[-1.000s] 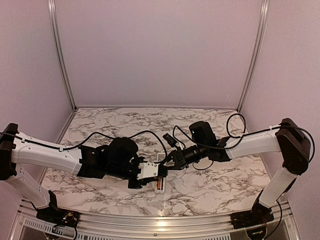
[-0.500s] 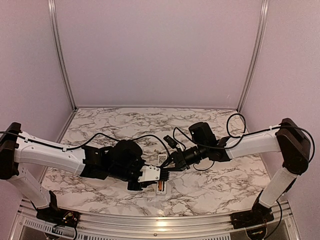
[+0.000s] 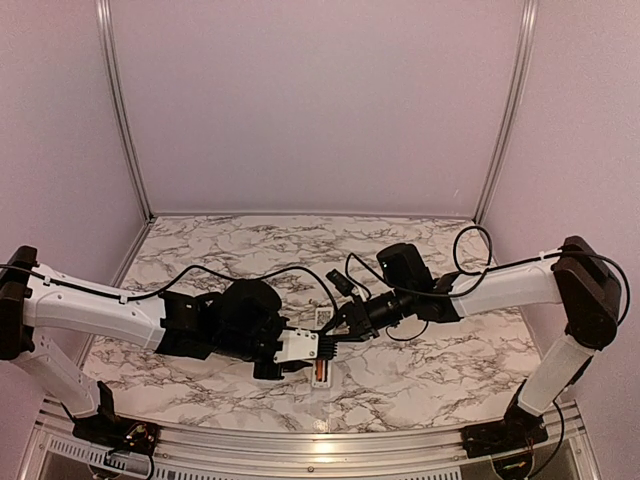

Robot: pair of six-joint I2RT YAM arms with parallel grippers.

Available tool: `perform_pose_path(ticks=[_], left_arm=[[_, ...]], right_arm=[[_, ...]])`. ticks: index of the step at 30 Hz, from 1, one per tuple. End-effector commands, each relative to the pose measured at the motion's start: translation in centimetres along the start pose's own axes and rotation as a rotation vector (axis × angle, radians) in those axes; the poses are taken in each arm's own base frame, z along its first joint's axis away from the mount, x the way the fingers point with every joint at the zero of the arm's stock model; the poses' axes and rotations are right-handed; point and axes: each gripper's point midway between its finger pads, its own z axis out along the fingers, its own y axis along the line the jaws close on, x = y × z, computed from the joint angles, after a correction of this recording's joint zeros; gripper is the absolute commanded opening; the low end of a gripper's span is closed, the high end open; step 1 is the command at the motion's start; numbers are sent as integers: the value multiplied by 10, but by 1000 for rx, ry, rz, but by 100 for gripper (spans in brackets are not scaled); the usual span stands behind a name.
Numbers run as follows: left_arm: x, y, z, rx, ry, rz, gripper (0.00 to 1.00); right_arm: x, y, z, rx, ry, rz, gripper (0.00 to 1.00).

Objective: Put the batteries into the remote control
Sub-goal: Load the battery into the battery compartment.

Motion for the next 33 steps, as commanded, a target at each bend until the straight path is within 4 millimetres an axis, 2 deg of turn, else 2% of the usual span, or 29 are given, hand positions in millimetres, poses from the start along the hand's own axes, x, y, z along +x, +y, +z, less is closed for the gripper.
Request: perform_pose_path(ticks=[1,11,24,33], left_arm=[[-23,4,-7,-5,-68,8,27],[-34,9,-5,-2,-91,12,27],[-25,5,6,29,-25,18,18],[-17,-2,12,62,4,14,17]], right_arm=[[-11,9,3,-6,-15,-37,0],[-11,8,3,-4,-12,-37,0],[-12,6,4,10,-6,-41,0],[-13,7,4,14,-6,-48,0]])
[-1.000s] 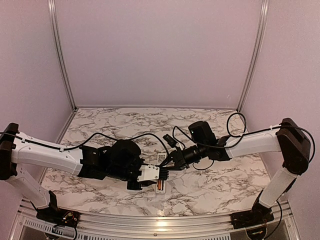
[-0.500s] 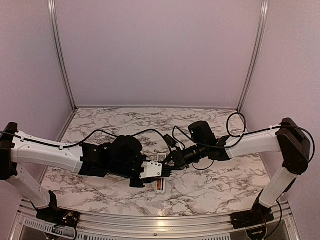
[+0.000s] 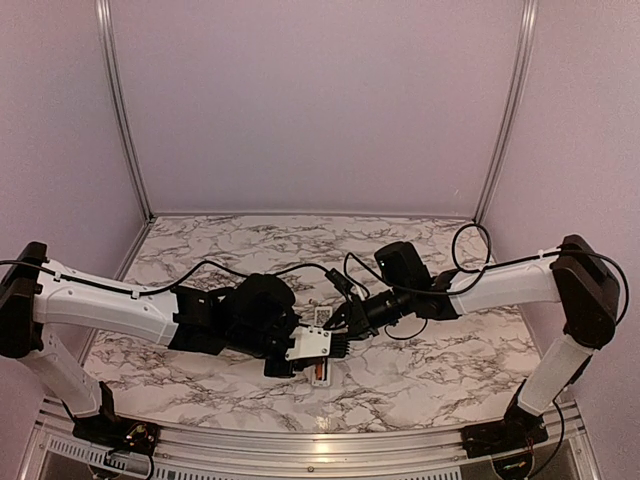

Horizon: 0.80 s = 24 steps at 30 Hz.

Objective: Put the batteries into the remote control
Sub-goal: Load the battery into the battery compartment.

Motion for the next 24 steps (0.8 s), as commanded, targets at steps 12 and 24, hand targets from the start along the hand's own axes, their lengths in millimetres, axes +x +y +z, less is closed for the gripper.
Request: perform_pose_path(ticks=[12,24], left_arm=[[9,-15,8,72,41,-6,9],[20,-29,12,127,67,-20,8]], right_arm=[[-11,18,-1,-28,-18,-54,0],[-18,33,-7,-59,-45,-88,0]])
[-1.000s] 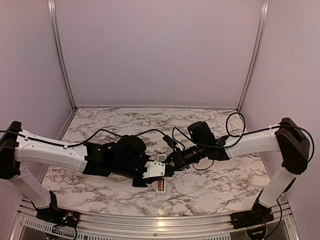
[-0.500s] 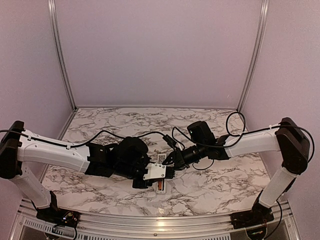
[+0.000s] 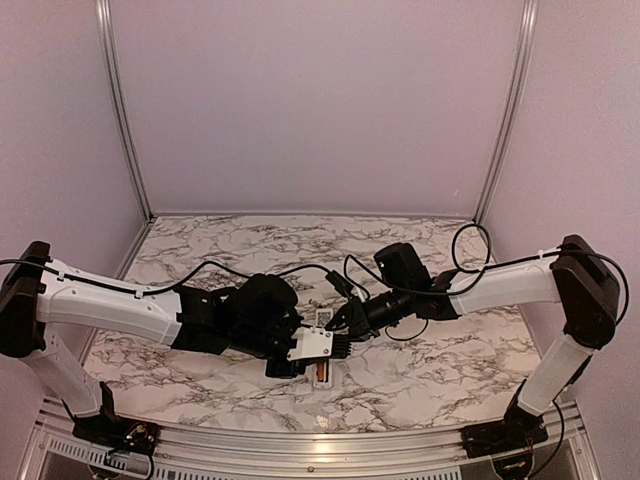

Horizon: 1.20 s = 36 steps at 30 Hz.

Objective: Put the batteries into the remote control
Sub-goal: Load the battery into the battery compartment.

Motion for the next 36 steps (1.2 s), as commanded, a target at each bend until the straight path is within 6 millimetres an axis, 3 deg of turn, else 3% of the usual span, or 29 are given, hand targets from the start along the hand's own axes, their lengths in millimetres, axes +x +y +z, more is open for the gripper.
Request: perform_pose_path(ticks=[1,16,23,31,36], left_arm=[[21,-26,10,107,69,-15,7],[49,-30,24,82,155,-4,7],[79,-29,24,53,280,38,6],[55,-1,14,-78,205,12,12],[21,20,-3,-164,84,-35,15]], right_arm=[[-21,38,-9,-78,-55,-96,0],[-26,57,-15,-146,-77,-124,0],[-29,57,-24,-147,-98,-115,0],[-23,40,-17,-131,-82,-70,0],[-15,19,-8,-92,-61,-16,0]])
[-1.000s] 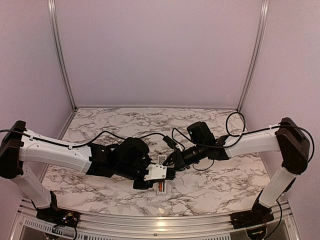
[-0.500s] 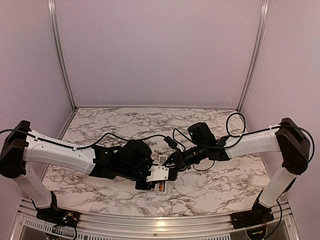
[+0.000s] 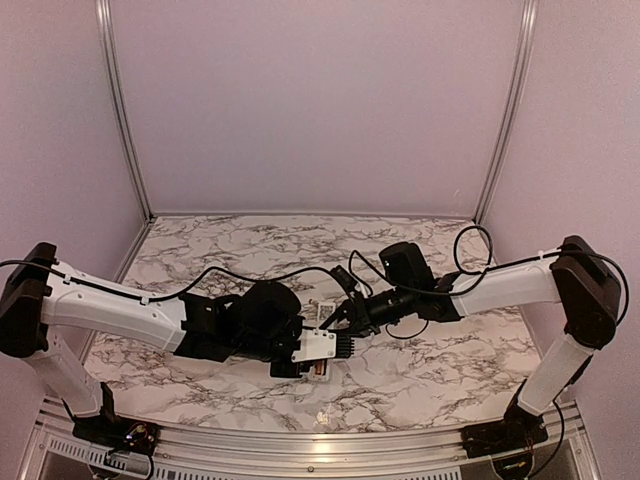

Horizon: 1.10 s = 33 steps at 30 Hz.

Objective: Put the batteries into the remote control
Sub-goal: Load the battery into the battery compartment, then pass from the right arm to the left

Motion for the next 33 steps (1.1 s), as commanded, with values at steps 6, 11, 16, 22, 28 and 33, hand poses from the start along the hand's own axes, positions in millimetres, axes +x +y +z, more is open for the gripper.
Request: perform_pose_path(ticks=[6,11,16,22,28,33], left_arm=[[-22,27,-34,-98,-96,-144,33],[-32,40,-54,-158,-177,-229,52],[-28,53,-69,-182,-245,-479,80],[-27,51,-63,-3,-306,-833,92],[-34,48,-54,139,-394,-1007,82],[-32,51,-49,199,-421,-1099,72]], right_arm=[[-2,3,0,-46,-3,2,0],[-5,-1,-4,-42,-20,4,0],[-17,8,-15,-58,-77,-29,0],[-31,19,-33,-76,-169,-91,0],[-40,42,-46,-114,-229,-198,0],[-41,51,-53,-111,-254,-245,0]])
